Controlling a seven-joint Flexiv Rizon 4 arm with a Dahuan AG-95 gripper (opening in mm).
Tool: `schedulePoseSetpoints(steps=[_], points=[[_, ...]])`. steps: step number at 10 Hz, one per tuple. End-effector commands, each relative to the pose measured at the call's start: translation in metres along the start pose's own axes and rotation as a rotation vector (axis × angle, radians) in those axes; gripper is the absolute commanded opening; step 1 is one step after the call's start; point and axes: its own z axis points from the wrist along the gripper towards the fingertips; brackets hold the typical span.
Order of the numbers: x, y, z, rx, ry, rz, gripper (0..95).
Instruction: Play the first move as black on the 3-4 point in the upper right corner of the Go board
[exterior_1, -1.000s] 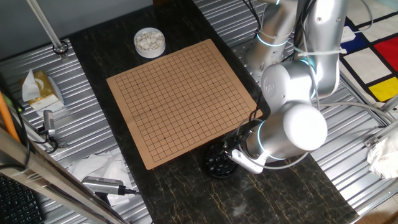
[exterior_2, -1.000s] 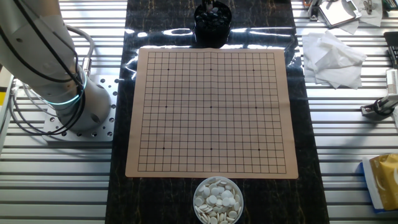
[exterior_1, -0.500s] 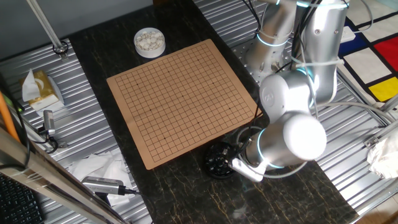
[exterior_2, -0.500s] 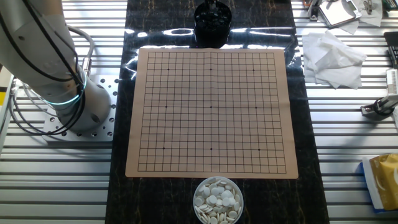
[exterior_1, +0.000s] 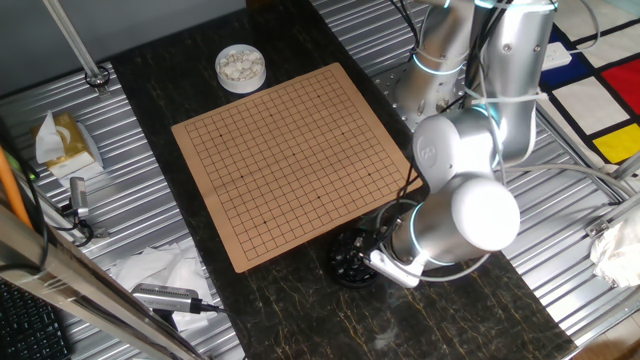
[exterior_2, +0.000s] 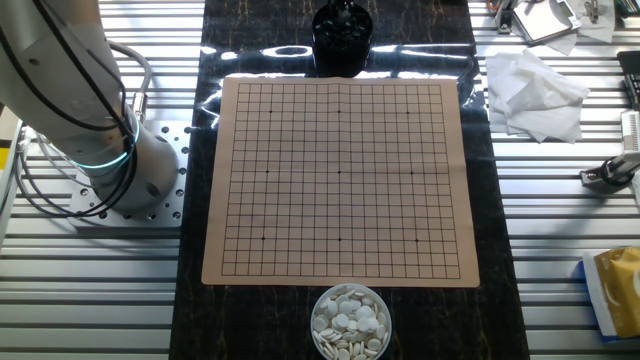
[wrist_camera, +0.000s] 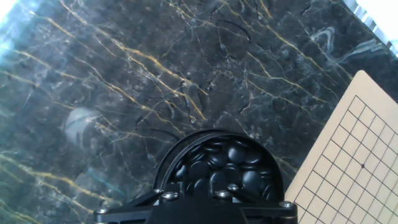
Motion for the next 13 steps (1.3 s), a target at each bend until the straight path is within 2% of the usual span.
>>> schedulePoseSetpoints(steps=[1, 13], points=[[0.0000, -0.0004, -0.0004, 0.002, -0.001, 0.003, 19.0], [-0.0053, -0.0095, 0.0056, 0.006, -0.012, 0.011, 19.0]])
